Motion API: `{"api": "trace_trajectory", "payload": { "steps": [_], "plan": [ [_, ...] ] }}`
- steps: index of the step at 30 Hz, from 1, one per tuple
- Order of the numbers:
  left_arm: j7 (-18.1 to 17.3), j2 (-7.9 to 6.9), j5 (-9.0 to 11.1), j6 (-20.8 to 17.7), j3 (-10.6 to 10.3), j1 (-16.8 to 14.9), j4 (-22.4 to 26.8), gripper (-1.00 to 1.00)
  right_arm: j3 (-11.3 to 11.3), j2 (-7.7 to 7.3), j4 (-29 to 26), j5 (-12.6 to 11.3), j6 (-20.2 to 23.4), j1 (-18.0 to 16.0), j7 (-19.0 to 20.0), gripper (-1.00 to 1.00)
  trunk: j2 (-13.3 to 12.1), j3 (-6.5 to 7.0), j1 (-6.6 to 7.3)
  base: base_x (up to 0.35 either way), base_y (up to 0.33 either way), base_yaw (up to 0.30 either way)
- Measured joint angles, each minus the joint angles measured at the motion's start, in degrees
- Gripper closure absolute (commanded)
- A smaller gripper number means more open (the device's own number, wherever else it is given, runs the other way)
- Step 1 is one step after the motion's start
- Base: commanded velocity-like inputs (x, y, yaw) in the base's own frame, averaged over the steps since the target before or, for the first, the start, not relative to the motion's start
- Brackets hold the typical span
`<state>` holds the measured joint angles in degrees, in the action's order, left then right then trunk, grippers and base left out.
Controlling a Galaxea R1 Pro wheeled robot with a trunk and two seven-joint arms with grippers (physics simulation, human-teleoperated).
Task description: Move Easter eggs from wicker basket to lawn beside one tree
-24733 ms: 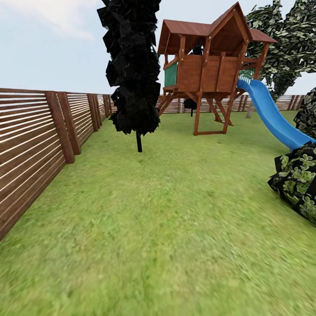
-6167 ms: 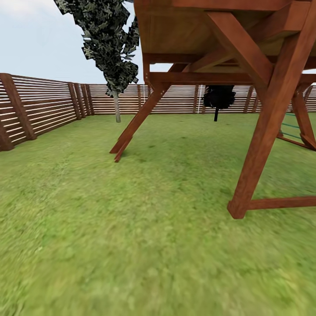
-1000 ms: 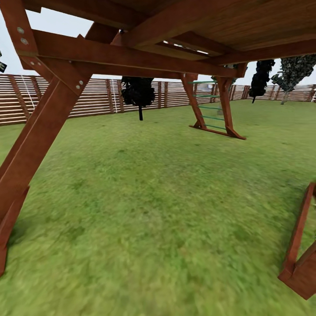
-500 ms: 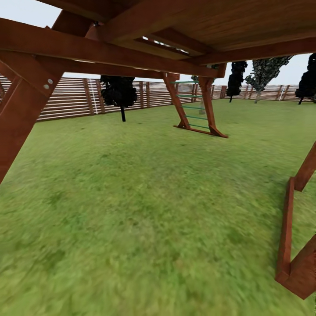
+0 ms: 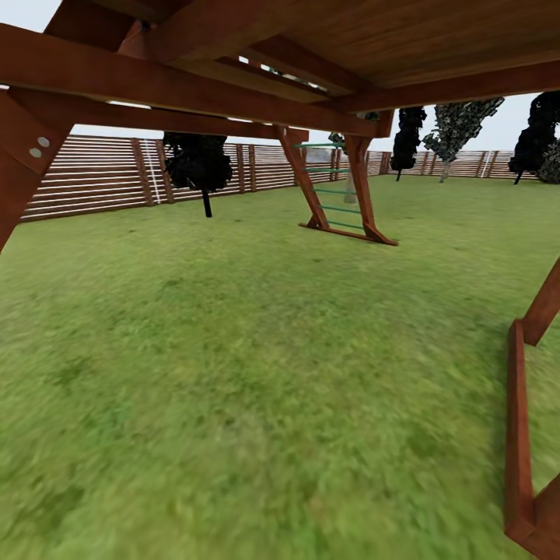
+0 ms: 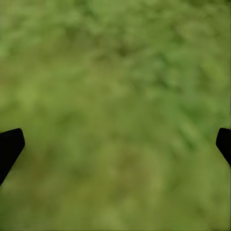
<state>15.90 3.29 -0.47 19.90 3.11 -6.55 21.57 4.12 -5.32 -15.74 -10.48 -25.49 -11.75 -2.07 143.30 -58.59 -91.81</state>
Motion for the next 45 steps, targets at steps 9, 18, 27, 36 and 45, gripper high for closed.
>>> {"api": "trace_trajectory", "payload": {
  "steps": [9,18,27,36,45],
  "plan": [
    [0.00,0.00,0.00,0.00,0.00,0.00,0.00,-1.00,-0.03,0.00,-0.01,0.00,0.00,0.00,0.00,-1.00,0.00,0.00,0.00,0.336,0.000,0.000],
    [0.01,0.00,0.01,0.00,0.00,0.01,0.01,-1.00,-0.08,0.00,-0.02,0.00,0.01,0.00,0.00,-1.00,0.00,0.00,0.00,0.336,0.080,0.000],
    [0.01,0.00,0.03,0.00,0.01,-0.01,0.01,-1.00,-0.08,0.00,0.07,0.00,0.01,0.00,0.00,-1.00,0.00,0.00,0.00,0.329,0.126,0.000],
    [0.01,0.00,0.01,0.00,0.00,-0.01,0.01,-1.00,0.00,0.00,-0.09,0.01,0.01,0.00,0.00,-1.00,0.00,0.00,0.00,0.322,0.130,0.000],
    [0.01,0.00,0.01,0.00,0.00,0.00,0.01,-1.00,0.00,0.00,-0.12,0.01,0.01,0.00,0.00,-1.00,0.00,0.00,0.00,0.322,0.115,0.000]
  ]
}}
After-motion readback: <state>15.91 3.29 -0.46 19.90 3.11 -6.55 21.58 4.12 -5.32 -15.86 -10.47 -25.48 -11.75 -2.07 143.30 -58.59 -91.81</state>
